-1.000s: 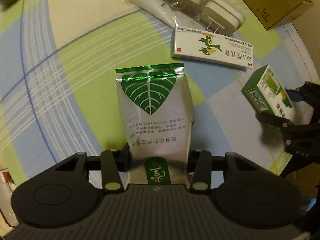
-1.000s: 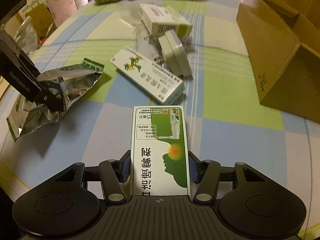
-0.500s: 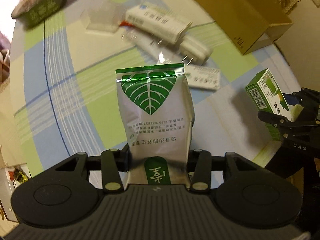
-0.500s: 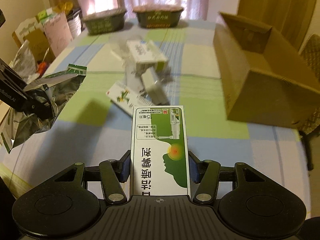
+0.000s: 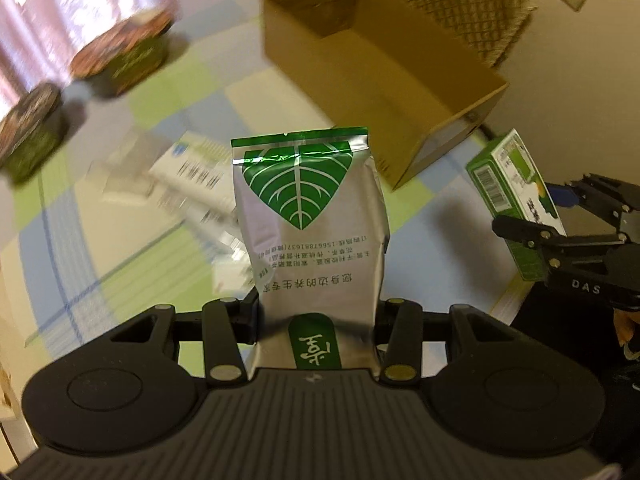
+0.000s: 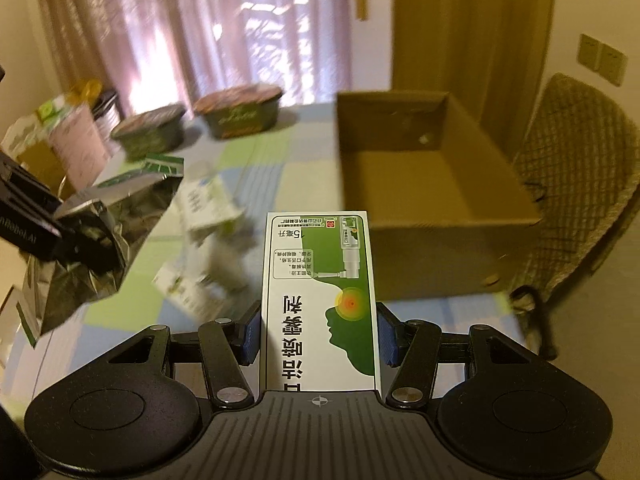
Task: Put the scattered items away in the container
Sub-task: 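Carry both held items to the cardboard box and lower them inside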
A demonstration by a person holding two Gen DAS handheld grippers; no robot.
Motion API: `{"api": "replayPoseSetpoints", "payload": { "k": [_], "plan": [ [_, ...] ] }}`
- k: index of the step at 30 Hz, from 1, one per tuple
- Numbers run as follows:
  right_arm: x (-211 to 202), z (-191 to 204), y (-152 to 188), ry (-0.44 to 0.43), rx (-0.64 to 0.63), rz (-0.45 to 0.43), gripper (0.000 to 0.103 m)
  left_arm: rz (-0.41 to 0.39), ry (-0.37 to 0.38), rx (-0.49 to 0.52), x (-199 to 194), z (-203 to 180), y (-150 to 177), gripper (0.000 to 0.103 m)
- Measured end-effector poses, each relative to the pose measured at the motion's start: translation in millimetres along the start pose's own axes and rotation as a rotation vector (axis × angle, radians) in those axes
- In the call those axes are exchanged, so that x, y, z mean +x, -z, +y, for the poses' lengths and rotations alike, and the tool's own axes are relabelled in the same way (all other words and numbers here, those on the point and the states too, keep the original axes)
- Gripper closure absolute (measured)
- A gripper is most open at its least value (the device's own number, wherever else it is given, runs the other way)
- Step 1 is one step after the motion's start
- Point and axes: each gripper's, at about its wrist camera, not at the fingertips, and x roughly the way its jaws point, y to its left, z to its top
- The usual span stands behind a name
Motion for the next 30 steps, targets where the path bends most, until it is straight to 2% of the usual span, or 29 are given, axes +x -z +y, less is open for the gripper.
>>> {"api": "replayPoseSetpoints", "payload": {
  "k": [6, 14, 21, 30],
  "plan": [
    [-3.1, -41.4, -34.9, 0.034, 0.033, -0.048, 0.045, -0.042, 0.035, 0.023, 9.1, -35.4, -53.7, 0.063],
    [16.9, -90.9, -77.0, 0.056, 0.048, -0.067, 0.045, -0.072, 0.092, -0.031, 38.6, -58.0, -113.7, 0.063],
    [38.4, -119.2, -99.0, 0.067, 0.040, -0.045, 0.045, -0.083, 0.130, -0.118, 69.1, -62.0, -151.3, 0.063],
    [68.9, -145.8, -113.5, 0.072, 0.049, -0.015, 0.045, -0.091, 0.120, -0.176, 97.9, -66.1, -175.8, 0.063]
  ]
}}
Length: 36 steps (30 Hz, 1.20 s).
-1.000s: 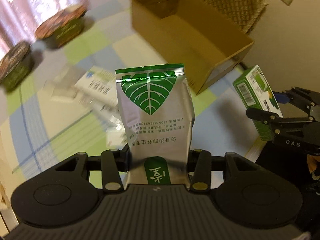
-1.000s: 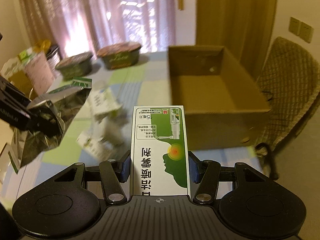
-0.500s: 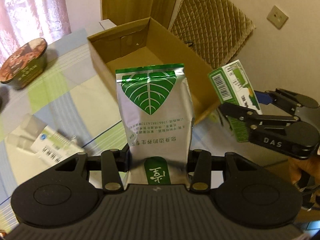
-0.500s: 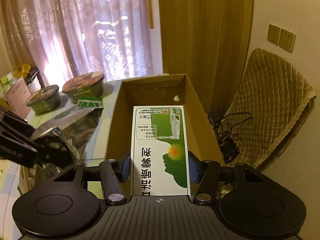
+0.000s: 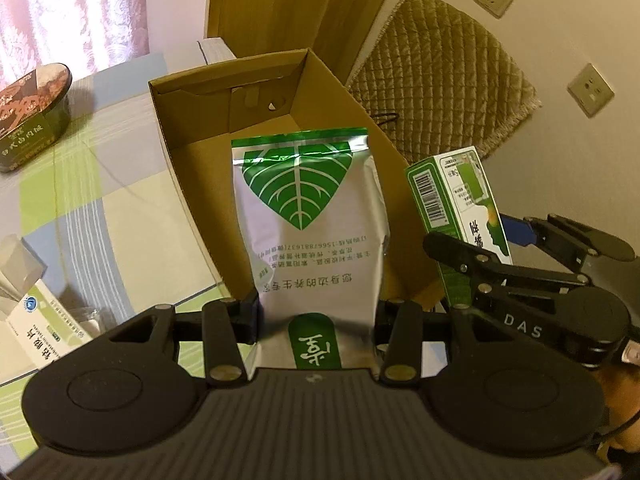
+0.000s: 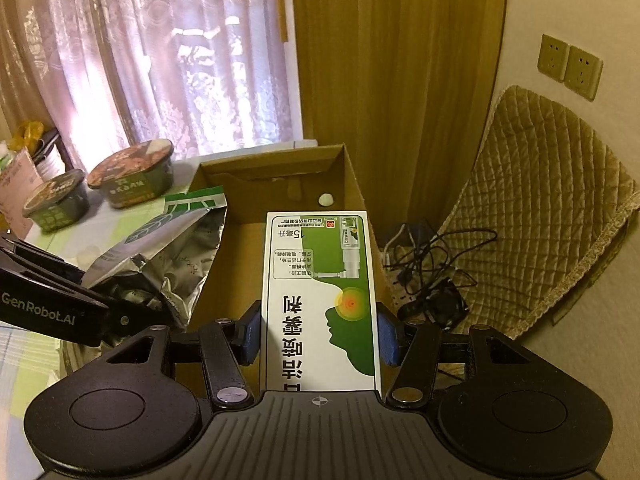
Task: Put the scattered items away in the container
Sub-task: 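Carry both held items to the cardboard box and lower them inside, then open both tools to release the items into the box and withdraw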
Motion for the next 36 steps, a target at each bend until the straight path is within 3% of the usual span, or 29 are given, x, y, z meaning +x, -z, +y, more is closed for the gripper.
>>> {"api": "replayPoseSetpoints", "payload": {
  "k": [17, 23, 36],
  "plan": [
    [23.7, -9.1, -2.2, 0.002, 0.009, 0.020, 0.045, -0.030, -0.008, -0.064, 27.6, 2.4, -17.4, 0.063],
    [26.9, -8.6, -2.9, 0.003, 0.009, 0.023, 0.045, -0.033, -0.022, -0.073, 34.1, 7.4, -16.6, 0.052],
    [35.7, -7.7, -1.0, 0.000, 0.006, 0.033, 0.045, -0.101, -0.050, -0.073, 6.4, 26.0, -8.0, 0.050]
  ]
}}
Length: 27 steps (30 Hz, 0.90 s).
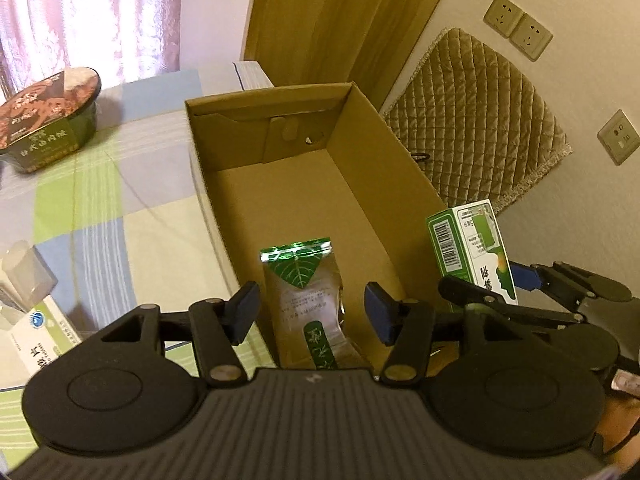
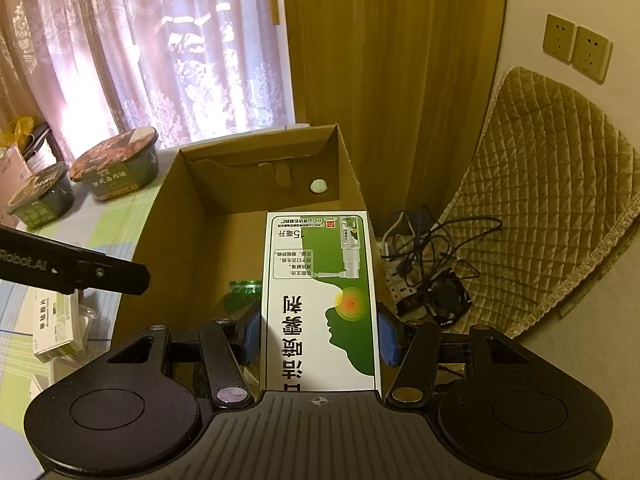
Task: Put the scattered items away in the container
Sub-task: 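Open both tools to release the items into the box and withdraw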
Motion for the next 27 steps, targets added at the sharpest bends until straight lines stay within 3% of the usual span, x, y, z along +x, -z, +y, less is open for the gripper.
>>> {"api": "replayPoseSetpoints", "payload": {
  "k": [13, 15, 27],
  "plan": [
    [24.6, 13.6, -3.2, -0.033, -0.029, 0.042, 0.044, 0.009, 0.003, -0.007, -9.4, 13.7, 15.2, 0.046],
    [23.5, 12.7, -2.7, -0.021, -0.023, 0.027, 0.022, 0.009, 0.002, -0.007, -11.8, 16.0, 17.4, 0.046],
    [-17.9, 12.0, 14.6, -0.010, 0.027, -0.032, 0.021, -0.003, -0.022, -0.034, -38.3, 33.9, 51.0, 0.045]
  ]
}}
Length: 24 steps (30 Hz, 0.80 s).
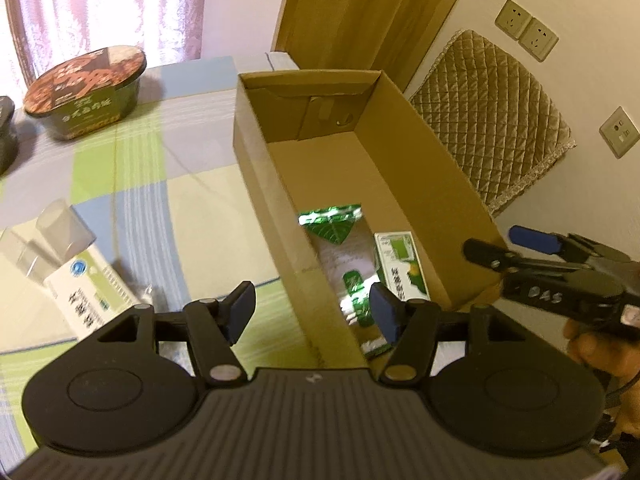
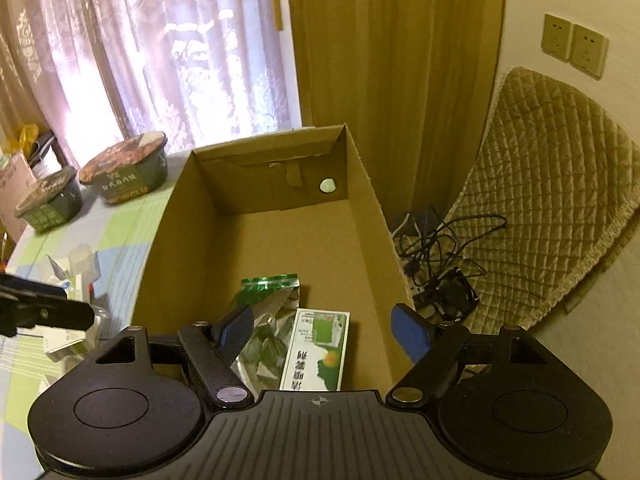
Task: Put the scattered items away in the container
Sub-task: 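Open both tools to release the items into the box and withdraw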
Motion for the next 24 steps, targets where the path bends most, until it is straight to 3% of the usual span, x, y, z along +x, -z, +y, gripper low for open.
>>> {"api": "replayPoseSetpoints", "payload": {
  "k": [13, 17, 24],
  "plan": [
    [-77.2, 57.0, 40.9, -0.083, 0.003, -0.043, 0.021, -0.013, -0.051, 0.004, -52.7, 3.7, 69.5, 0.034],
    [-94.4, 77.0, 62.7, -0.097, -0.020, -0.033, 0.021, -0.021, -0.072, 0.006, -70.7, 5.7, 98.4, 0.027],
    [-117.1, 98.9, 95.3, -0.109, -0.033, -0.002, 0.021, -0.006, -0.112, -0.023, -100.3, 24.7, 164.5, 0.023]
  ]
}}
